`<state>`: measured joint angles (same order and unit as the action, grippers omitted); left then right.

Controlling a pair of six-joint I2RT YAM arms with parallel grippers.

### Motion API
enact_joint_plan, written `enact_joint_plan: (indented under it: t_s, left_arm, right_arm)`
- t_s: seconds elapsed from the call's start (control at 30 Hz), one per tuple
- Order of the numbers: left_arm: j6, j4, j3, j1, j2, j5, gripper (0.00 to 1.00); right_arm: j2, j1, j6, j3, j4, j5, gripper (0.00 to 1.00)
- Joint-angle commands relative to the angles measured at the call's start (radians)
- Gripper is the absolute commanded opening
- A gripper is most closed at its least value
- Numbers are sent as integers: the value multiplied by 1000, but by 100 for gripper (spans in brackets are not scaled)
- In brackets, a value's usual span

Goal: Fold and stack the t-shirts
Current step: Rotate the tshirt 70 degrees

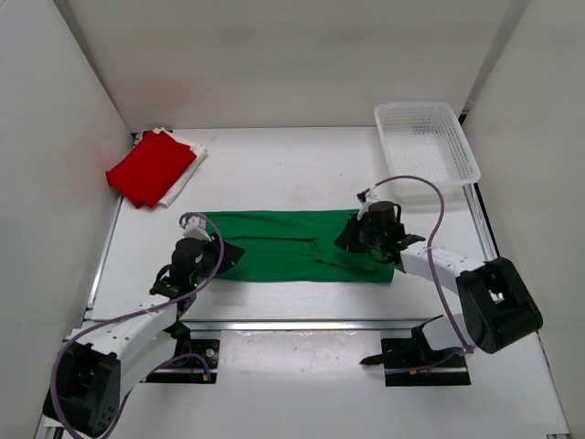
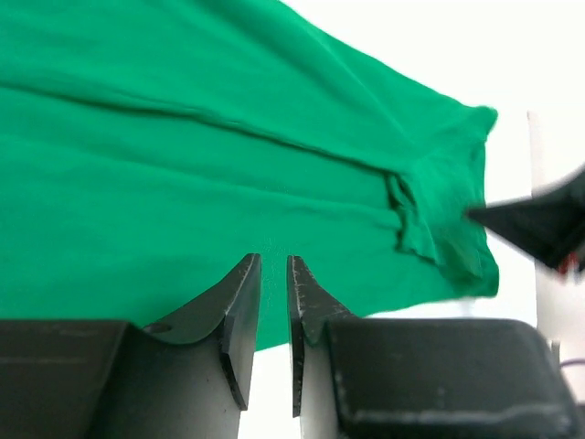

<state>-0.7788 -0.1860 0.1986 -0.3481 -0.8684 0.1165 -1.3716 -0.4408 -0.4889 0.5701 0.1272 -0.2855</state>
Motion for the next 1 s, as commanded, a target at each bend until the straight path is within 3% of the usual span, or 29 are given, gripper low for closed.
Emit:
enact_joint_plan:
  t_s: [0.0, 0.2, 0.3, 0.43, 0.53, 0.6, 0.63, 0.67, 0.7, 0.83, 0.97]
  left_arm:
    - [55, 10, 44, -51, -17, -11, 29]
    - [95, -35, 100, -124, -171, 64, 29]
    - [107, -38, 120, -155, -210, 71, 30]
    - [109, 0, 144, -163, -231, 64, 30]
    - [98, 20, 124, -157, -209, 69, 30]
    - [104, 49, 119, -155, -179, 51, 30]
    - [99, 66, 116, -154, -176, 49, 31]
    - [98, 83, 107, -152, -156, 49, 30]
    - [96, 89, 105, -149, -146, 48, 31]
    - [101, 108, 98, -123, -130, 46, 30]
    - [125, 144, 122, -106, -135, 37, 32]
  right_arm:
    - [-29, 63, 33, 34, 45, 18, 1]
    - [-291, 151, 23, 164, 43, 80, 0]
    - [-473, 157, 19, 360, -53, 74, 0]
    - [-766, 133, 18, 840, -217, 14, 0]
    - [-1074, 111, 49, 1441, -489, -39, 0]
    - [-1402, 99, 55, 2182, -781, -69, 9]
    - [-1378, 99, 43, 2229, -708, -130, 11]
    - [-1307, 115, 5, 1982, -634, -165, 21]
    - [-1185, 116, -3, 1814, -556, -162, 25]
    - [-820, 74, 139, 1521, -460, -34, 41]
    - [-575, 59, 170, 1222, -373, -12, 45]
